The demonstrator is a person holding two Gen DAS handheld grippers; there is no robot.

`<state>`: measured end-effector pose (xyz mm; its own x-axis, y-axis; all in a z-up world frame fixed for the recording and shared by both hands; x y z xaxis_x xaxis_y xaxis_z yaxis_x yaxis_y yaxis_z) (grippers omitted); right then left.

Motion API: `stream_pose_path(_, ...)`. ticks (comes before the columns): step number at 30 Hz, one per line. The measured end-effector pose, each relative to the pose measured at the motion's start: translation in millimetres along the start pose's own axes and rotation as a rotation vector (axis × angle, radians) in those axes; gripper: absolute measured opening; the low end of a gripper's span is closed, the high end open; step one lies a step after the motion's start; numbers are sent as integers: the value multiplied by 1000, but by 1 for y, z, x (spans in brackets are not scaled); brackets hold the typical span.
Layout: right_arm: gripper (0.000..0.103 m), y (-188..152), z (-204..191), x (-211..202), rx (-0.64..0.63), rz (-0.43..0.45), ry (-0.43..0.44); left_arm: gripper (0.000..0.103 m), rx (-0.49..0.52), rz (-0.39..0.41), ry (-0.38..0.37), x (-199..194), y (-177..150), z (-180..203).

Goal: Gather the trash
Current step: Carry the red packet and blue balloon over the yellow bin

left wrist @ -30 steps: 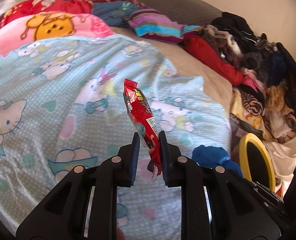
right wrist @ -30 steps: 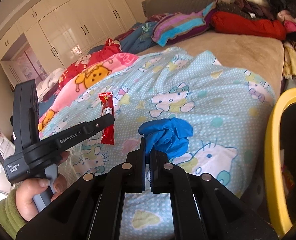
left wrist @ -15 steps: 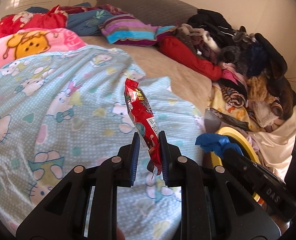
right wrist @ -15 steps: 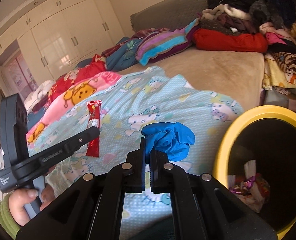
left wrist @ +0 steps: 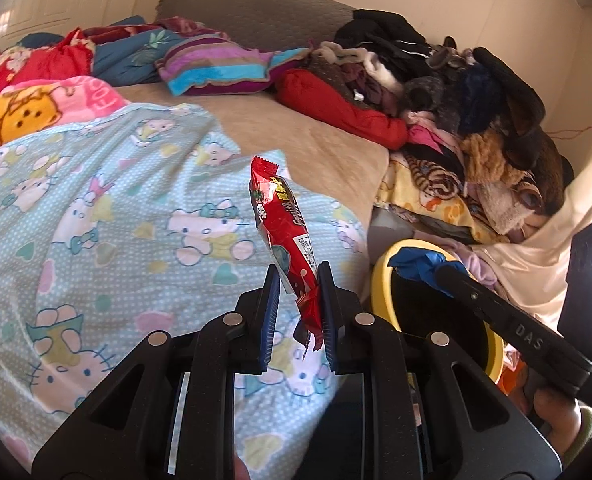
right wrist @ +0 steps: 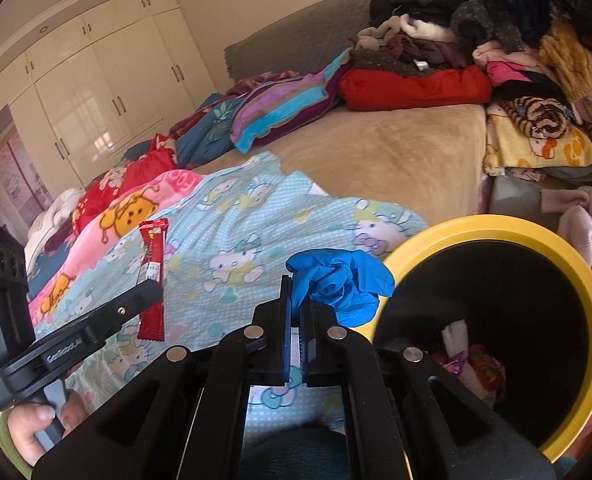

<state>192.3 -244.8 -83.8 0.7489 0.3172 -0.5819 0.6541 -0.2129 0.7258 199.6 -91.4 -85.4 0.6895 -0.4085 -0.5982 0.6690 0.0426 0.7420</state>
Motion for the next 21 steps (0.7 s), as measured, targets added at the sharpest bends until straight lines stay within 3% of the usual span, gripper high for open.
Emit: stream_pose_path(21, 3, 21, 72, -40, 119, 82, -87, 14, 159, -33, -91, 12, -11, 82)
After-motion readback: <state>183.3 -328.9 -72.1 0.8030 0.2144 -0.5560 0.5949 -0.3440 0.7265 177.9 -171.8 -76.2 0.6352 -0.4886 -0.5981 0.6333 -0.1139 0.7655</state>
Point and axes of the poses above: each gripper's, at about its wrist camera, not at the fingertips, and x roughly the way its jaws point, z to its right, y to its top, the point moved 8 cm from there along x, roughly the way its jaws point, and after that the axes turned 3 degrees about x, right-handed, at the moved point
